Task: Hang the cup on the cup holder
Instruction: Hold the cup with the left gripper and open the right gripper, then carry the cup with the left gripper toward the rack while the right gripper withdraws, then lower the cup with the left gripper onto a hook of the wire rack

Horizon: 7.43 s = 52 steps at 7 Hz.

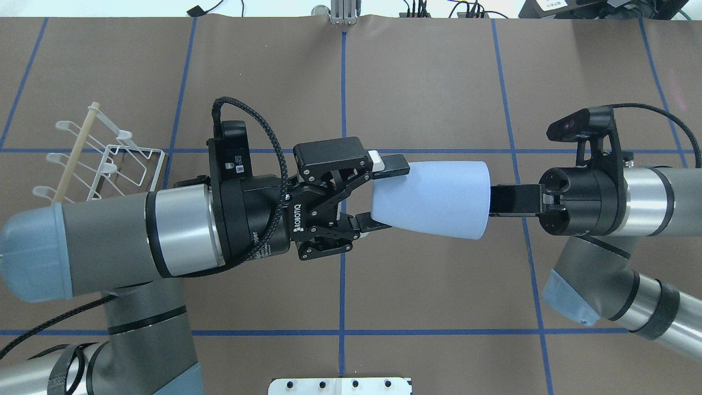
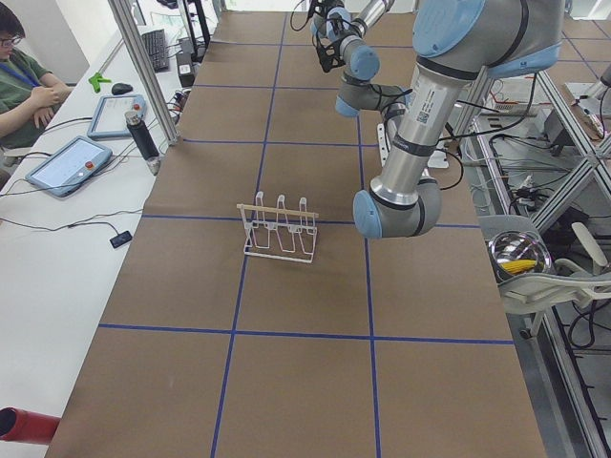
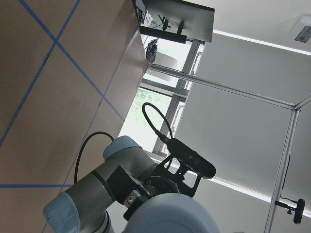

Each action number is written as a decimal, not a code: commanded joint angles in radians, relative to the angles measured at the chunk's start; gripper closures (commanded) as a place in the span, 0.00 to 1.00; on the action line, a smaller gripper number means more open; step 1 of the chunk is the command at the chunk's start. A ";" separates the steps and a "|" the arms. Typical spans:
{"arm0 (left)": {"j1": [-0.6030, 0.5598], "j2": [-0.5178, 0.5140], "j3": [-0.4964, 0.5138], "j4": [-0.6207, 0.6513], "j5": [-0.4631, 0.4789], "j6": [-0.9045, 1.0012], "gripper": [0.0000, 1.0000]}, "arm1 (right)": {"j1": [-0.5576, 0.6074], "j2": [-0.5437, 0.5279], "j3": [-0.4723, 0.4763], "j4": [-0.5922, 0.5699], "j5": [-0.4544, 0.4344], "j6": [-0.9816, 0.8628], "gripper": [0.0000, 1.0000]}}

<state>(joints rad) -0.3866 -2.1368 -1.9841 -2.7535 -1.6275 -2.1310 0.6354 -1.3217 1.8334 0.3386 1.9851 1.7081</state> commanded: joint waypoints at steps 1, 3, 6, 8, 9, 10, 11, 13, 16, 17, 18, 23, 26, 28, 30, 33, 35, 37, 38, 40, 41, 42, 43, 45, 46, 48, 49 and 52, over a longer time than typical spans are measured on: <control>0.000 -0.005 0.001 0.000 0.000 -0.003 0.38 | -0.002 -0.001 0.000 0.004 0.000 0.001 1.00; 0.000 -0.005 0.002 0.000 -0.002 -0.004 0.62 | -0.003 -0.001 -0.003 0.004 0.000 0.001 1.00; 0.000 -0.005 -0.001 0.000 -0.002 -0.012 1.00 | -0.017 -0.001 -0.002 0.005 -0.020 0.002 0.00; 0.000 -0.005 -0.002 0.000 -0.002 -0.012 1.00 | -0.017 -0.007 -0.002 0.005 -0.022 0.002 0.00; 0.000 -0.005 -0.004 0.000 -0.003 -0.012 1.00 | -0.017 -0.013 -0.003 0.005 -0.020 0.002 0.00; -0.002 0.000 -0.007 -0.002 -0.005 -0.009 1.00 | -0.016 -0.028 -0.003 0.008 -0.019 0.002 0.00; -0.003 0.006 -0.021 0.000 -0.009 -0.007 1.00 | -0.014 -0.069 -0.017 0.073 -0.020 -0.004 0.00; -0.006 0.009 -0.022 0.000 -0.009 0.002 1.00 | 0.003 -0.123 -0.020 0.083 -0.022 -0.008 0.00; -0.057 0.047 -0.019 0.021 -0.011 0.029 1.00 | 0.191 -0.140 -0.121 0.065 0.032 -0.021 0.00; -0.084 0.069 -0.019 0.032 -0.011 0.054 1.00 | 0.258 -0.136 -0.178 0.036 0.075 -0.021 0.00; -0.107 0.080 -0.025 0.088 -0.011 0.113 1.00 | 0.329 -0.131 -0.190 -0.089 0.136 -0.056 0.00; -0.208 0.098 -0.286 0.707 0.002 0.468 1.00 | 0.575 -0.100 -0.178 -0.836 0.193 -0.900 0.00; -0.288 0.106 -0.354 1.013 -0.006 0.634 1.00 | 0.656 -0.108 -0.178 -1.161 0.205 -1.189 0.00; -0.336 0.107 -0.360 1.165 -0.009 0.780 1.00 | 0.682 -0.125 -0.192 -1.290 0.192 -1.330 0.00; -0.391 0.110 -0.378 1.342 -0.011 0.952 1.00 | 0.694 -0.151 -0.192 -1.430 0.204 -1.473 0.00; -0.439 0.126 -0.366 1.524 -0.047 1.172 1.00 | 0.705 -0.148 -0.191 -1.685 0.311 -1.531 0.00; -0.474 0.127 -0.316 1.542 -0.101 1.203 1.00 | 0.707 -0.188 -0.192 -1.711 0.316 -1.547 0.00; -0.521 0.126 -0.233 1.540 -0.132 1.286 1.00 | 0.711 -0.220 -0.192 -1.742 0.317 -1.602 0.00; -0.540 0.117 -0.176 1.523 -0.143 1.289 1.00 | 0.716 -0.211 -0.183 -1.809 0.317 -1.633 0.00; -0.554 0.112 -0.067 1.426 -0.144 1.321 1.00 | 0.716 -0.194 -0.180 -1.884 0.325 -1.656 0.00; -0.566 0.112 -0.017 1.373 -0.161 1.321 1.00 | 0.721 -0.176 -0.171 -1.930 0.327 -1.656 0.00; -0.584 0.112 -0.001 1.361 -0.185 1.324 1.00 | 0.721 -0.176 -0.163 -1.937 0.327 -1.656 0.00; -0.584 0.112 0.016 1.359 -0.186 1.339 1.00 | 0.724 -0.174 -0.158 -1.937 0.328 -1.656 0.00; -0.586 0.120 0.028 1.359 -0.187 1.361 1.00 | 0.730 -0.171 -0.160 -1.935 0.337 -1.656 0.00; -0.586 0.126 0.033 1.359 -0.187 1.385 1.00 | 0.734 -0.163 -0.151 -1.940 0.336 -1.654 0.00; -0.584 0.129 0.036 1.362 -0.195 1.390 1.00 | 0.734 -0.156 -0.149 -1.943 0.337 -1.654 0.00; -0.584 0.135 0.036 1.362 -0.224 1.390 1.00 | 0.737 -0.157 -0.149 -1.943 0.337 -1.654 0.00; -0.583 0.156 0.036 1.364 -0.256 1.390 1.00 | 0.739 -0.157 -0.148 -1.943 0.339 -1.654 0.00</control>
<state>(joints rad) -0.9706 -1.9963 -1.9468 -1.3894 -1.8765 -0.7410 1.3739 -1.4788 1.6855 -1.6045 2.3238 0.0537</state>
